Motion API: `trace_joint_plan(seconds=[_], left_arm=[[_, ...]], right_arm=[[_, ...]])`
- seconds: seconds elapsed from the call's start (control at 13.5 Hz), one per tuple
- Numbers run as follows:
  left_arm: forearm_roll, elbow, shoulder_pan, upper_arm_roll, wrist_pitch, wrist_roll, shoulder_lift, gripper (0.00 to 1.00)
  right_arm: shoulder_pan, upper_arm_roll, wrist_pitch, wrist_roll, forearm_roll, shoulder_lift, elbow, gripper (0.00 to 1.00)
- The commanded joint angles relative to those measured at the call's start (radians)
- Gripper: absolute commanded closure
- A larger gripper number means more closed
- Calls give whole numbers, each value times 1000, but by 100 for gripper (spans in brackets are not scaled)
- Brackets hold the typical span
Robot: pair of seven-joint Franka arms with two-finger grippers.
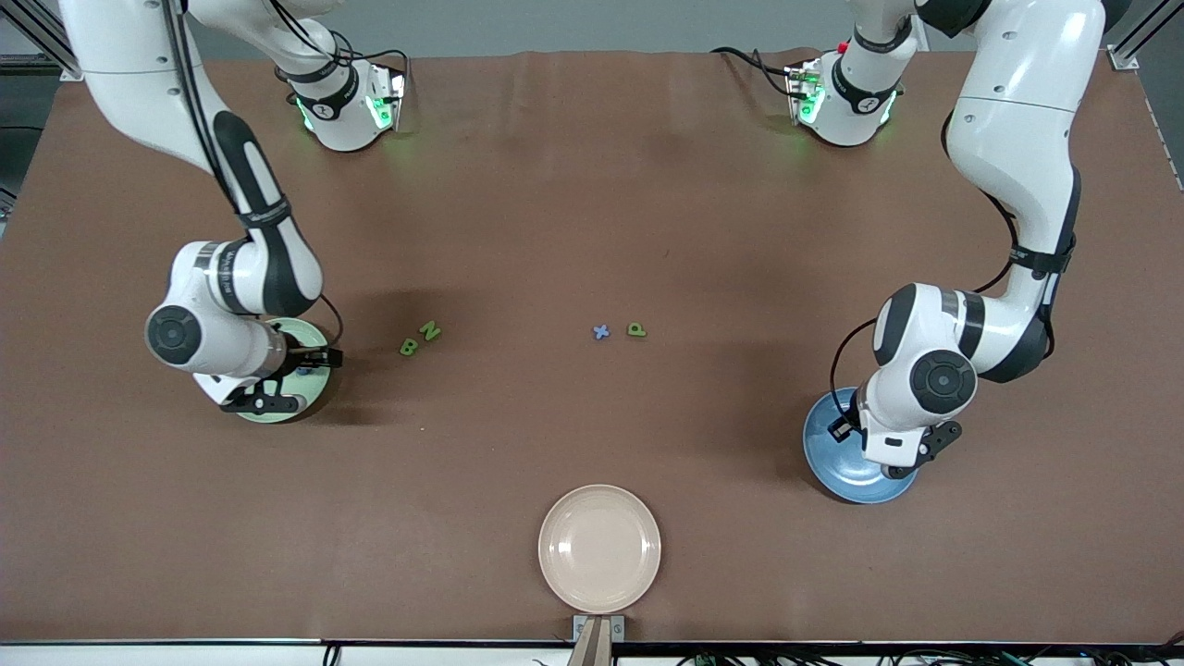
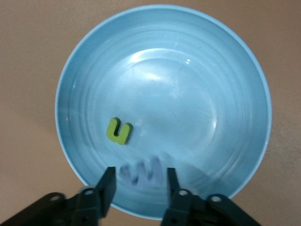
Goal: Sort upper and lower case letters into plates
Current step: 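Move the left gripper to the green d while the right gripper reaches the B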
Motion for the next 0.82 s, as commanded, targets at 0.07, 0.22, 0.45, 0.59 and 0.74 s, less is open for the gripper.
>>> trace_joint_plan(seconds=[0.07,0.22,0.45,0.59,0.74], left_arm=[[4,-25,-3,-15,10,-11,-25,2],[1,-28,-12,-35,2,-46,-33,1],[1,-40,-12,-133,-2,-180,-42,2],[4,-42,-15,-202,-2,-277,-42,3],[8,-48,-55,-237,7,-377,-42,5]], right_arm=[[98,-3,6,357,15,-18,-23,11],[118,1,27,475,19,-13,-26,11],[179,4,70,560,151,4,-38,10],[201,4,134,560,194,8,-80,10],[222,3,199,559,194,8,-127,11]])
